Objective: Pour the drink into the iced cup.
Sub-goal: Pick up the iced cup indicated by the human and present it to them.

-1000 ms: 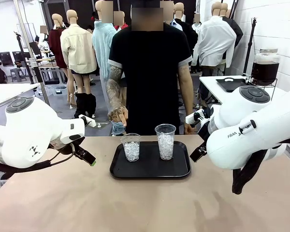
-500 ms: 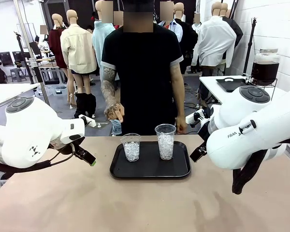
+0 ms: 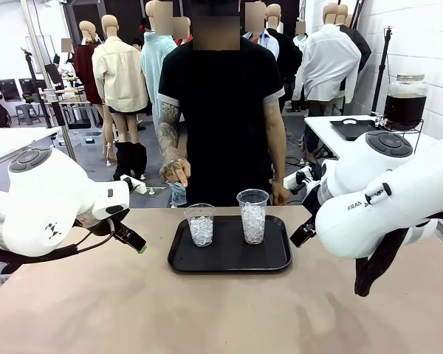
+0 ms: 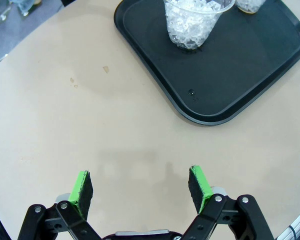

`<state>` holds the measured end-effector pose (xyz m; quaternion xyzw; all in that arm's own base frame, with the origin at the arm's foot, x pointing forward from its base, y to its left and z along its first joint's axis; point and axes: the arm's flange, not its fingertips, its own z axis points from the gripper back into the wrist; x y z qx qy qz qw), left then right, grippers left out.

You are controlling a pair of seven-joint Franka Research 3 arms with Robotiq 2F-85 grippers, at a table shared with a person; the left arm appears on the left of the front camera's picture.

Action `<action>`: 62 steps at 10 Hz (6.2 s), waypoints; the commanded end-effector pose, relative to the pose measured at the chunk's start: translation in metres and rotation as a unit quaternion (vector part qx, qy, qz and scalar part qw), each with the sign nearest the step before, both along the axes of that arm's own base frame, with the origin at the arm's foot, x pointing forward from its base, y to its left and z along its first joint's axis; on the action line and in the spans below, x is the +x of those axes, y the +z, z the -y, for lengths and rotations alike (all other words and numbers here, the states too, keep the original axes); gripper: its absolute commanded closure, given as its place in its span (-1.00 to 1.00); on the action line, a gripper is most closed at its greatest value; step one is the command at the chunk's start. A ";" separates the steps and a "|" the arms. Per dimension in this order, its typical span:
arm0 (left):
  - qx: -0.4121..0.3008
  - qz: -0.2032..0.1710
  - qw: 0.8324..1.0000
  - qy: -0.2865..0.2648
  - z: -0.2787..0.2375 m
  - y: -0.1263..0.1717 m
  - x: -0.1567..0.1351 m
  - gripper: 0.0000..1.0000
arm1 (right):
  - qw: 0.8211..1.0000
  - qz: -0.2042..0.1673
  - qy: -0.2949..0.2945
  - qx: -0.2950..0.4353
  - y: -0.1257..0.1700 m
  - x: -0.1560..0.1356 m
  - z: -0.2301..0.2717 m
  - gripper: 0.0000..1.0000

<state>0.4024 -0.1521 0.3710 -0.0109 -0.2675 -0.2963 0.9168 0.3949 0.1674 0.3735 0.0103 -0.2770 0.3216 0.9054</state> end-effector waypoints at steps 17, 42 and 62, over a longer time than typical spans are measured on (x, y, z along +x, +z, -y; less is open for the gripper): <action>-0.033 0.026 0.949 -0.312 -0.034 -0.001 0.119 -1.00 | 1.000 0.000 0.000 0.000 0.000 0.000 0.000 -1.00; -0.295 0.080 0.845 -0.440 0.023 -0.104 0.213 -1.00 | 1.000 0.000 0.000 0.000 0.000 0.000 0.000 -1.00; -0.360 0.090 0.791 -0.486 0.055 -0.137 0.227 -1.00 | 1.000 0.000 0.000 0.000 0.000 0.000 0.000 -1.00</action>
